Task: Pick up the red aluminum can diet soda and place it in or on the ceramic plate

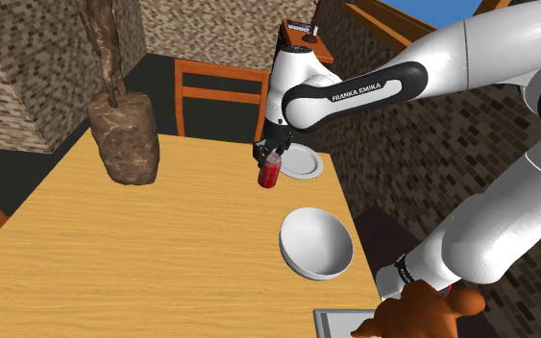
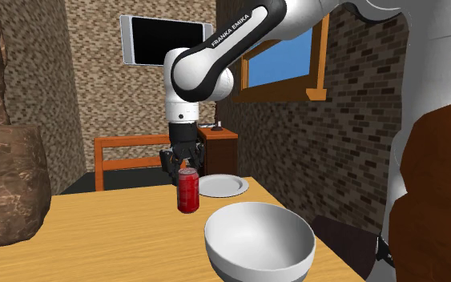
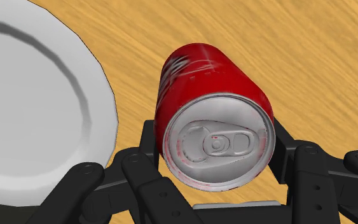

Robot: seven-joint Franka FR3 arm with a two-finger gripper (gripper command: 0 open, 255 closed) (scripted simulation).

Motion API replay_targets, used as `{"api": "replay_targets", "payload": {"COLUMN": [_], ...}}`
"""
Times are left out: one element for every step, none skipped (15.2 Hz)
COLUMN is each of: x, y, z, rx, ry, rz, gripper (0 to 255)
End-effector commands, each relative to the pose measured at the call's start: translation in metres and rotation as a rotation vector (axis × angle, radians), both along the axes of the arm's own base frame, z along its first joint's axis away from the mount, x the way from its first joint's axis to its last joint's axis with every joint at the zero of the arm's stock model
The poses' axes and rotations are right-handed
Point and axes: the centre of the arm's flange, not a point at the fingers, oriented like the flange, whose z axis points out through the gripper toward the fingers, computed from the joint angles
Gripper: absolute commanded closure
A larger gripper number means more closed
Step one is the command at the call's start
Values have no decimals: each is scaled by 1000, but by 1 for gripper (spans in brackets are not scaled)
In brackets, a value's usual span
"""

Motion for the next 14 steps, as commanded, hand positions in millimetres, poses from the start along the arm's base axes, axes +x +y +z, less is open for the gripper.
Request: {"api": "replay_targets", "payload": {"x": [0,0,0,0,0,0,0,0,0,0,0,0,0,0], "y": [0,0,0,0,0,0,0,0,0,0,0,0,0,0], "z": [0,0,0,0,0,0,5,10,16,21,26,31,37,42], "rx": [0,0,0,0,0,0,0,0,0,0,0,0,0,0], "ry": [0,0,0,0,0,0,0,0,0,0,0,0,0,0], "rz": [0,0,0,0,0,0,0,0,0,0,0,0,0,0], "gripper": [255,255,255,255,255,255,255,255,255,255,255,255,255,255]}}
